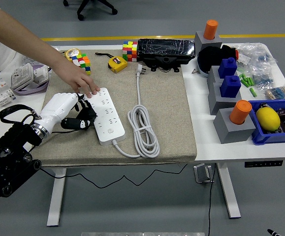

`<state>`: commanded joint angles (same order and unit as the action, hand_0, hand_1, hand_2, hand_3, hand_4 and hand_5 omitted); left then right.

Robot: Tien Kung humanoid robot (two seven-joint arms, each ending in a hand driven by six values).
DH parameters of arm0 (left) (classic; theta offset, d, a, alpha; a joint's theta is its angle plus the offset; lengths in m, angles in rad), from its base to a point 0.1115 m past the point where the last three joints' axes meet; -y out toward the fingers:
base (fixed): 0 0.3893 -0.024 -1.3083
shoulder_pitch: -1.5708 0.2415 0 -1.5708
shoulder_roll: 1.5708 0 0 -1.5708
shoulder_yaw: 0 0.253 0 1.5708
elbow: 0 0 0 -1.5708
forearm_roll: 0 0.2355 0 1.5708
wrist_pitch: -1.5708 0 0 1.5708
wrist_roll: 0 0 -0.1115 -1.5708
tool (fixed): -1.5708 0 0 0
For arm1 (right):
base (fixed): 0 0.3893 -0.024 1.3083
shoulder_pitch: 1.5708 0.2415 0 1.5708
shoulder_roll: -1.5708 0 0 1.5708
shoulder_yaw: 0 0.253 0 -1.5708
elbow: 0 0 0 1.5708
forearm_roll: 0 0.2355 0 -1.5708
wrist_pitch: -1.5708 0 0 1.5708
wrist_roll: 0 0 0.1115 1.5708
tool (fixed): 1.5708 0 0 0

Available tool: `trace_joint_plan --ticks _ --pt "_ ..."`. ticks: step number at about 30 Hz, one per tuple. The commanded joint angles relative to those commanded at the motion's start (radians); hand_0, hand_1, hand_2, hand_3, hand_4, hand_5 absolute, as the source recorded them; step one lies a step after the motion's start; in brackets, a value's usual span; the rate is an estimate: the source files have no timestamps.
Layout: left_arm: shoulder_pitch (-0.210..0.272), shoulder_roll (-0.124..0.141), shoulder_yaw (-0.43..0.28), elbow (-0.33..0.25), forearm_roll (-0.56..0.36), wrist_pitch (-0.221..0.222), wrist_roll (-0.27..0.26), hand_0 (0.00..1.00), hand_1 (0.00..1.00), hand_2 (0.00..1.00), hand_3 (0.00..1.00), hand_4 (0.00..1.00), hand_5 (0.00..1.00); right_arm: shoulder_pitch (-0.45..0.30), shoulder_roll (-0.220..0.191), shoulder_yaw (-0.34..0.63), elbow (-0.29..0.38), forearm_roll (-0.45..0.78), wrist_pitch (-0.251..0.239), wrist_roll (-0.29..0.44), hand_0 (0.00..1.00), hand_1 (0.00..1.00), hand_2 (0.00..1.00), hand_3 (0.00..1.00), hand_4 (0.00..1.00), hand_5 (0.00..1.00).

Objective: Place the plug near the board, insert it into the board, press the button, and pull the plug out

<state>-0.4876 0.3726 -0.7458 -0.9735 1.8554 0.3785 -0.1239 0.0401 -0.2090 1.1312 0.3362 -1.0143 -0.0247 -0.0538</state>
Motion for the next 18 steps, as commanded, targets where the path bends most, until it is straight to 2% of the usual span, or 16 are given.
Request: trace_joint_plan --ticks 5,6,11,12,14,17,18 --pt "0.000 -0.001 0.001 0.002 -0.014 -0.002 0.001 0.696 0.745 0.732 0.747 0.998 0.357 -0.001 0.001 -0.001 -0.001 0.000 0.001 0.000 0.651 0.648 0.649 0.569 0.992 0.560" --pt "0.000 -0.002 0.001 0.002 -0.015 -0.002 0.001 0.717 0.769 0.759 0.777 0.998 0.421 0.000 0.001 -0.001 -0.001 0.000 0.001 0.000 0.651 0.647 0.648 0.569 0.992 0.560" --pt "0.004 -0.004 -0.003 -0.002 -0.032 0.006 -0.006 0.717 0.769 0.759 0.777 0.998 0.421 -0.001 0.001 -0.001 0.001 0.000 0.000 0.000 0.651 0.647 0.648 0.569 0.992 0.560" --pt "0.005 -0.004 -0.005 -0.005 -0.036 0.007 -0.007 0.724 0.777 0.773 0.802 0.998 0.472 0.000 0.001 -0.001 0.001 0.000 0.000 0.000 0.651 0.647 0.649 0.569 0.992 0.559" --pt "0.007 -0.004 -0.011 -0.011 -0.041 0.011 -0.010 0.724 0.777 0.773 0.802 0.998 0.472 0.000 0.000 -0.001 0.001 -0.001 0.001 0.000 0.651 0.647 0.649 0.569 0.992 0.559" --pt "0.024 -0.002 -0.033 -0.048 -0.053 0.036 -0.011 0.724 0.777 0.773 0.802 0.998 0.472 0.000 0.001 0.002 0.001 -0.001 0.000 0.000 0.651 0.647 0.649 0.569 0.992 0.559" --pt "0.032 -0.002 -0.043 -0.061 -0.059 0.049 -0.013 0.711 0.761 0.760 0.782 0.998 0.540 0.000 0.001 0.003 0.001 -0.002 0.000 0.000 0.651 0.647 0.648 0.567 0.992 0.559"
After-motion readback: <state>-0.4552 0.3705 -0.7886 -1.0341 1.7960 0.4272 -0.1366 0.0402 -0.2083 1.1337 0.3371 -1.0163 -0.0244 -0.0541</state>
